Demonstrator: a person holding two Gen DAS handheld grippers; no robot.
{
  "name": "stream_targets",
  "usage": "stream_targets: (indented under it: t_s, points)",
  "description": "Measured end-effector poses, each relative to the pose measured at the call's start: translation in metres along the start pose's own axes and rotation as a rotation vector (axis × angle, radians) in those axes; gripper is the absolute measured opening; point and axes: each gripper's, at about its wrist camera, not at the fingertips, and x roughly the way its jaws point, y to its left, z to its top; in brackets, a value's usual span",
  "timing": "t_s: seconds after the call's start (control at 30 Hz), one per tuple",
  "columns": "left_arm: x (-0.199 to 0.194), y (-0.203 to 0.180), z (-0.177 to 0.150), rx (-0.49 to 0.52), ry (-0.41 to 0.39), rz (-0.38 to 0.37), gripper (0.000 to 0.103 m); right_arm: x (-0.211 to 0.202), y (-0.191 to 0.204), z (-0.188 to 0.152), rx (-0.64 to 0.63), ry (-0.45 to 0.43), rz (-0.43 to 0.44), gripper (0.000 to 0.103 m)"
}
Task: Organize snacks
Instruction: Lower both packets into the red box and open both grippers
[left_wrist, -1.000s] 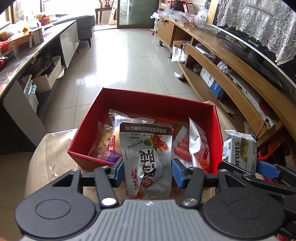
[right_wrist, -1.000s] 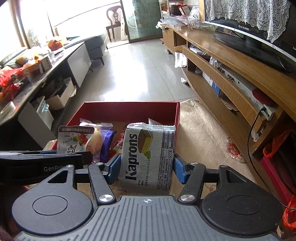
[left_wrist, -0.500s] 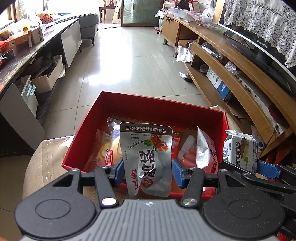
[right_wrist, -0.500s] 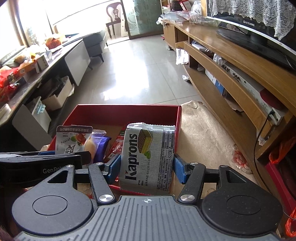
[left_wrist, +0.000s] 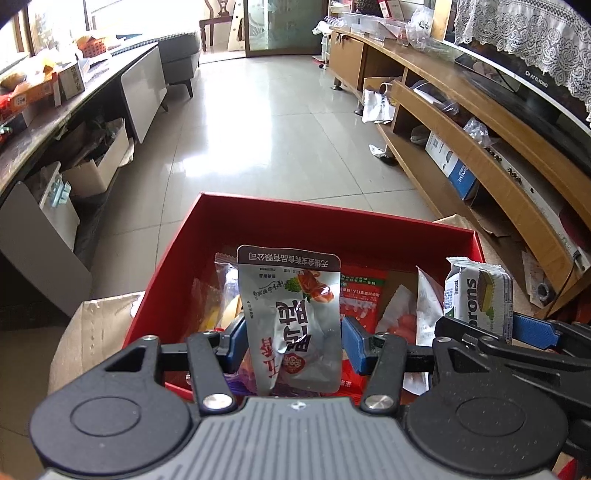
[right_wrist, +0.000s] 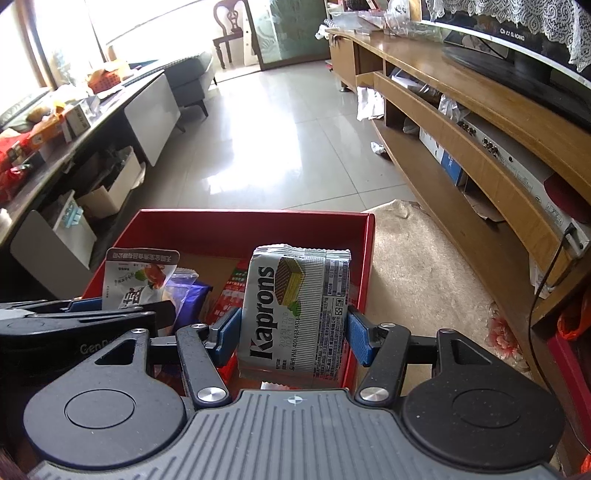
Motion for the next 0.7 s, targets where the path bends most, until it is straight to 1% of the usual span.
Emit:
stream_targets:
  t_s: [0.37, 0.57, 0.7]
  points:
    - [0.010, -0.009, 0.001, 0.067, -0.048, 0.069, 0.048, 0.016, -0.005, 0.000, 0.020, 0.005, 0.018, 0.066]
    - [0.015, -0.010, 0.004, 0.082, -0.067, 0.077, 0.048, 0.020, -0.006, 0.000, 0.023, -0.004, 0.023, 0.066]
    - [0.021, -0.014, 0.002, 0.119, -0.082, 0.120, 0.048, 0.026, -0.002, -0.001, -0.005, -0.001, 0.014, 0.067]
